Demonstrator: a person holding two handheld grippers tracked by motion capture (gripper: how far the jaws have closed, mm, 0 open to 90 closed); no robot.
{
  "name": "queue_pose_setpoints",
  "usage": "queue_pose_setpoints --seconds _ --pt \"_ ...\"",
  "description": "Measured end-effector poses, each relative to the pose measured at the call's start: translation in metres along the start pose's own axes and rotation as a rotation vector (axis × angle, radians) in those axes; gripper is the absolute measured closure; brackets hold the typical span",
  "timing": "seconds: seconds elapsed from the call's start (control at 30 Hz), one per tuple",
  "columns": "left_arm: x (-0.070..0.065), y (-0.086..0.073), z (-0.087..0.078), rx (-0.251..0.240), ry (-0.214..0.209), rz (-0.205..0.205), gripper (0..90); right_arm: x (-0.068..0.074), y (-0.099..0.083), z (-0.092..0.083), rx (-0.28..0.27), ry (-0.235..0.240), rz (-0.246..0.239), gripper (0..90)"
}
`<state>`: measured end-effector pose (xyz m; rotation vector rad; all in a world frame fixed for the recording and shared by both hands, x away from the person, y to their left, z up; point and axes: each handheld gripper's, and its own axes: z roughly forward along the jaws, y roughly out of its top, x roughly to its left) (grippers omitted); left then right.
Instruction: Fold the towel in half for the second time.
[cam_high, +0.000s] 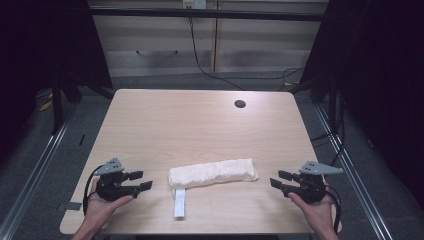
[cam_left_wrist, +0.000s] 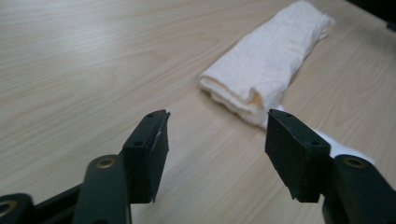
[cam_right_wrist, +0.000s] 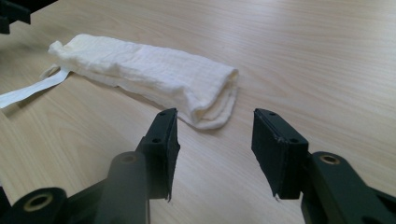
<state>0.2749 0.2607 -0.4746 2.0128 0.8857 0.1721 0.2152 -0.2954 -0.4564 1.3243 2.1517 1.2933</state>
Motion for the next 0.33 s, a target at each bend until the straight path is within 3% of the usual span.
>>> queue_pose_setpoints --seconds 0.07,0.17,0.33 --pt "0.001 -0.003 -0.005 -0.009 0.018 -0.012 36.4 -0.003 -0.006 -0.002 -0.021 -0.022 0.035 46.8" --pt "0.008 -0.011 -0.01 -0.032 0.056 -0.045 30.7 -0.006 -0.011 -0.002 -0.027 -0.073 0.035 45.1" --pt "0.021 -0.019 -0.008 -0.021 0.074 -0.098 22.5 -0.016 -0.02 0.0 -0.02 -0.093 0.072 41.5"
